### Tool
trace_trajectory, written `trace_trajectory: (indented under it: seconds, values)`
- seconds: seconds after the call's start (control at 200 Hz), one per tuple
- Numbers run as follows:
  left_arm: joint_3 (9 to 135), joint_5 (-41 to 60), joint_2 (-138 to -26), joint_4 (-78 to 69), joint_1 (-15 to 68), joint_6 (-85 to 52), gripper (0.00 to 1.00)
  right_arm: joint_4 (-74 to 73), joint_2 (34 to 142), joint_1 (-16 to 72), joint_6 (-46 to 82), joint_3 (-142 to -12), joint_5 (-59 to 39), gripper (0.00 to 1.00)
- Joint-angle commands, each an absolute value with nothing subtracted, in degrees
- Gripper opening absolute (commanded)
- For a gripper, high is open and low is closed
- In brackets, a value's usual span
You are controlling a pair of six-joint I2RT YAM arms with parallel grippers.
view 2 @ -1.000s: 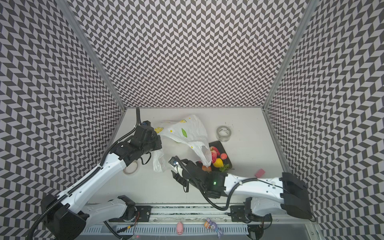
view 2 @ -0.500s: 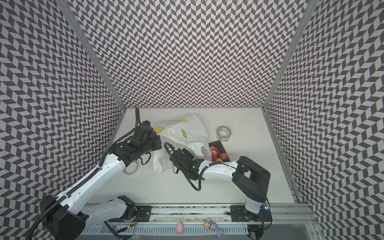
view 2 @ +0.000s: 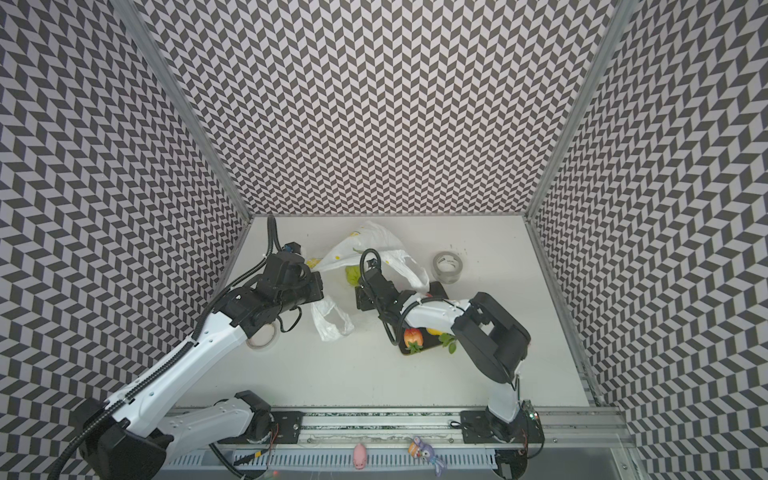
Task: Take the fake fruits out of the plastic bag
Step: 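Move the open right gripper back into the bag above the green pear, then lower the right gripper and close it on the green pear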
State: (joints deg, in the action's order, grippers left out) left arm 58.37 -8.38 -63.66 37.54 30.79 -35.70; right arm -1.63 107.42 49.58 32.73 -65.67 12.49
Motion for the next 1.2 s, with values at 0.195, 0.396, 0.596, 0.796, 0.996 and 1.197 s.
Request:
trace_trajectory:
  seconds: [0.195,0.396,0.596,0.796,0.996,1.197]
  values:
    - [56.18,-6.95,-62.98,36.20,31.64,-35.26,0.00,-9.87,113.10,48.83,51.62,-71.37,10.79,0.86]
    - [54.47,-7.13,-62.32,36.98,31.57,-35.08,0.00,-11.72,116.25,48.03,55.97,-73.50,12.10,0.91]
    - [53.02,-6.54,-62.04,37.53,31.61,-34.35,0.00,-12.03,120.91,47.90,60.32,-77.55,15.00,0.92]
    - [52.47,-5.47,-62.53,37.44,31.57,-33.26,0.00,-10.84,125.65,47.90,62.11,-83.15,16.40,0.93]
    - [52.47,-5.54,-63.02,37.35,31.62,-32.61,0.00,-5.88,129.42,47.90,63.25,-89.06,19.95,0.95]
    - [51.99,-4.27,-63.36,36.41,31.74,-33.31,0.00,-3.30,132.34,47.90,62.40,-92.84,24.67,1.00]
